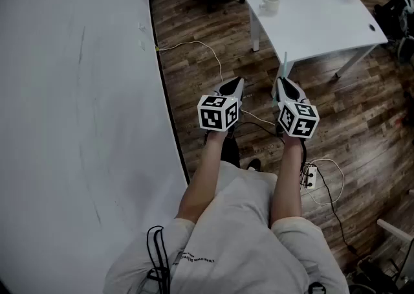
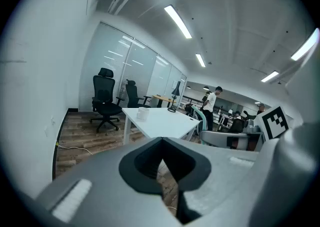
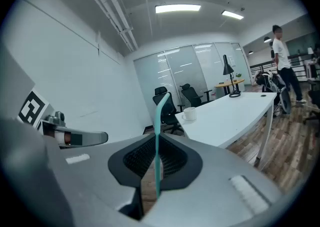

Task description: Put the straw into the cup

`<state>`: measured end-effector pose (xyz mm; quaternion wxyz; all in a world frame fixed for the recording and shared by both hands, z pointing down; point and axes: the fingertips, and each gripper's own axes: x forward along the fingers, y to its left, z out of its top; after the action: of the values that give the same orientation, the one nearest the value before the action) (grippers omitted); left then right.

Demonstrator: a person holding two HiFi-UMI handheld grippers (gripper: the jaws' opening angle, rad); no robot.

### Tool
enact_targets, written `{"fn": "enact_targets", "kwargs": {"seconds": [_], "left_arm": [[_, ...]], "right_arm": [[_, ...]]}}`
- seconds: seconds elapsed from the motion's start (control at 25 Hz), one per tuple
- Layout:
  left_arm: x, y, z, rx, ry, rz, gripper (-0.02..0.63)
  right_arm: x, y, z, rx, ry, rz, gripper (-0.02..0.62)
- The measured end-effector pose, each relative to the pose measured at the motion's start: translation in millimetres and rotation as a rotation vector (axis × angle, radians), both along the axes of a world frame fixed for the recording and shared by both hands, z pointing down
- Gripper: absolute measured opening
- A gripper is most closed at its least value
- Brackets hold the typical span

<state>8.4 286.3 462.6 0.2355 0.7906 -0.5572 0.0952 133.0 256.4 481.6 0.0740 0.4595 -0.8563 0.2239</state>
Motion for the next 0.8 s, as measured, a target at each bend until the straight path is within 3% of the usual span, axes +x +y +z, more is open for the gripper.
{"fn": "enact_targets", "kwargs": {"seconds": [0.24, 0.56, 0.8], "left_arm": [[-9.7, -55.5, 14.7, -0.009, 0.021, 0.002, 0.000], [-35.6, -148.4, 24.7, -0.041, 0.021, 0.106, 0.002], [-64.8, -208.5, 24.2, -0.068, 0.065, 0.160, 0.002]], "right_arm": [[-8.2, -50.5, 10.5, 0.000, 0.002, 0.002, 0.041], [-32.9, -135.6, 6.0, -0.008, -0.073, 0.099, 0.041], [-63.6, -187.1, -6.6, 0.002, -0.056, 0.127, 0.041]]}}
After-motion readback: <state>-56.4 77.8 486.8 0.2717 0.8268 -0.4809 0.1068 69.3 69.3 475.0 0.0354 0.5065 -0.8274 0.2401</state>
